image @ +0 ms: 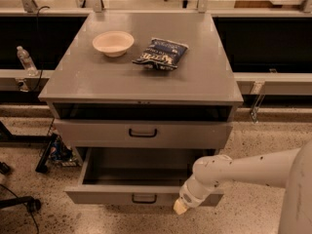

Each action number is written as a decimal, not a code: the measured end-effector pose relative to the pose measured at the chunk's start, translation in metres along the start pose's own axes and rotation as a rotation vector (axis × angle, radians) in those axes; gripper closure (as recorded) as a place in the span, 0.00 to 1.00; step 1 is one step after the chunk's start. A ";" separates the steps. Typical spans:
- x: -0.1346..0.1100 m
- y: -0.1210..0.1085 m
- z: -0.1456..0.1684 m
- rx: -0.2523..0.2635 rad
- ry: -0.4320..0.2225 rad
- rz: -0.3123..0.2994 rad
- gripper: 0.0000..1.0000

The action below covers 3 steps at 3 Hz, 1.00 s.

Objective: Close middle drawer

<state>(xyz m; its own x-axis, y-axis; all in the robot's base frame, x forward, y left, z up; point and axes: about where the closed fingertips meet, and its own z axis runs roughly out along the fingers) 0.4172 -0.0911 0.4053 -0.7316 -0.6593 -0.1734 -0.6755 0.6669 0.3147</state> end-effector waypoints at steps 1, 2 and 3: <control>-0.016 -0.007 0.002 0.018 -0.025 -0.028 1.00; -0.046 -0.024 -0.005 0.078 -0.075 -0.060 1.00; -0.052 -0.028 -0.006 0.094 -0.087 -0.063 1.00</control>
Offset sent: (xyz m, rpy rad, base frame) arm 0.1053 0.0228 0.0181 -0.0097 -0.2551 0.0213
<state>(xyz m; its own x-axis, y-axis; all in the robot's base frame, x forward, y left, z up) 0.4742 -0.0777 0.4114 -0.6898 -0.6712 -0.2712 -0.7231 0.6571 0.2129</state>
